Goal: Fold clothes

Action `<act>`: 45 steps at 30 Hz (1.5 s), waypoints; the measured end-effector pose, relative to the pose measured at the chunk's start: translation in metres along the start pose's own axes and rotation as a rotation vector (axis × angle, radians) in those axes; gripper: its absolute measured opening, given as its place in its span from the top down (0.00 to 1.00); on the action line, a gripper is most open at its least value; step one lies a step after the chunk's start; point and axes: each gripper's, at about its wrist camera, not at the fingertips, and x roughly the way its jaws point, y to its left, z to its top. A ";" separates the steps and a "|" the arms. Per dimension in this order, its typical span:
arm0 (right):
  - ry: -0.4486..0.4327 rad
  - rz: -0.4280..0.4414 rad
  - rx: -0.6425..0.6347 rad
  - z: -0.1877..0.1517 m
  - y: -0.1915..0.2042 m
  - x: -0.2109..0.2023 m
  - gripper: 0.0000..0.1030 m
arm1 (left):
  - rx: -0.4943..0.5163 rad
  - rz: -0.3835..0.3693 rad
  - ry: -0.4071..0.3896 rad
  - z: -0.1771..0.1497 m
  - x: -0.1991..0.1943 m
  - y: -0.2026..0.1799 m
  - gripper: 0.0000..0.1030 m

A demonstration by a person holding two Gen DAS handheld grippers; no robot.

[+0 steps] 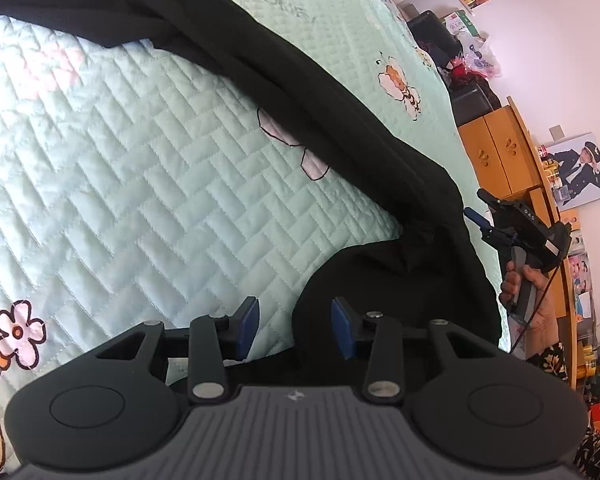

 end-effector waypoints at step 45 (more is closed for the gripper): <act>0.015 0.135 0.232 0.008 -0.021 0.018 0.91 | -0.065 -0.022 -0.002 0.000 0.011 0.019 0.45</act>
